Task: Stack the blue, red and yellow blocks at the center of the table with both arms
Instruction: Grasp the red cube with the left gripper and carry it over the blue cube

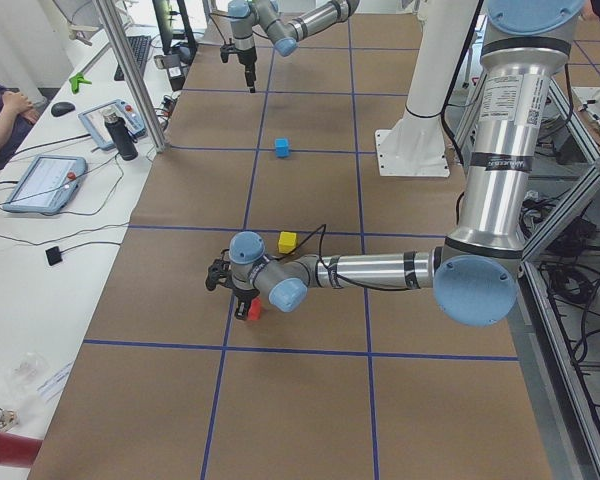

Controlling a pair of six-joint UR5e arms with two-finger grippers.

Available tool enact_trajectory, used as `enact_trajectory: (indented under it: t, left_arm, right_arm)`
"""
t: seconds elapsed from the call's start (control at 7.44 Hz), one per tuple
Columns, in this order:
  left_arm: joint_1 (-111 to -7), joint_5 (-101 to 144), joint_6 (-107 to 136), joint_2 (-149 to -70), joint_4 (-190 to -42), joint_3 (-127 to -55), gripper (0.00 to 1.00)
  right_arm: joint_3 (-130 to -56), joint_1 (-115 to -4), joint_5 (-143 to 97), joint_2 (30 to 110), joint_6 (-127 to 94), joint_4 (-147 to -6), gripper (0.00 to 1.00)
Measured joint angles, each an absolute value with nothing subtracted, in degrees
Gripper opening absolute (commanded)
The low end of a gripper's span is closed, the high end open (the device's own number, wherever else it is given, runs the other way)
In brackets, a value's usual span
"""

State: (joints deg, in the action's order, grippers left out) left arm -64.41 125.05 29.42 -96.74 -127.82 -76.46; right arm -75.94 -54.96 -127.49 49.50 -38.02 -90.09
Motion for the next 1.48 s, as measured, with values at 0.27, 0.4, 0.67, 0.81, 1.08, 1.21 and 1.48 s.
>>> enact_trajectory:
  t: [0.27, 0.4, 0.67, 0.81, 1.08, 1.21, 1.48]
  left_arm:
    - [-64.43, 125.21, 29.41, -99.66, -114.39, -84.53, 0.0]
    - [-64.33, 125.25, 29.42, -103.08, -103.15, -90.49, 0.0]
    - [-61.65, 125.39, 30.53, -114.88, -78.83, -99.24, 0.0]
    - [-58.69, 125.46, 33.97, -121.03, -70.38, -101.14, 0.0]
    - [-51.45, 125.38, 46.16, -129.13, -67.15, -100.83, 0.0]
    - [-47.68, 125.22, 52.53, -132.79, -69.4, -98.33, 0.0]
    - [-41.89, 123.3, 63.83, -139.89, -79.28, -88.0, 0.0]
  right_arm:
    - [-76.17, -58.25, -127.88, 52.4, -31.85, -90.09, 1.0]
    - [-76.55, -60.26, -127.99, 54.57, -27.82, -90.09, 1.0]
    - [-77.57, -64.22, -128.05, 59.06, -21.21, -90.12, 1.0]
    - [-79.03, -65.59, -128.0, 61.83, -19.59, -90.09, 1.0]
    - [-81.99, -68.14, -127.94, 66.54, -18.11, -89.98, 1.0]
    - [-82.54, -69.76, -127.98, 68.11, -16.11, -90.0, 1.0]
    - [-82.45, -73.42, -128.04, 69.99, -10.13, -90.07, 1.0]
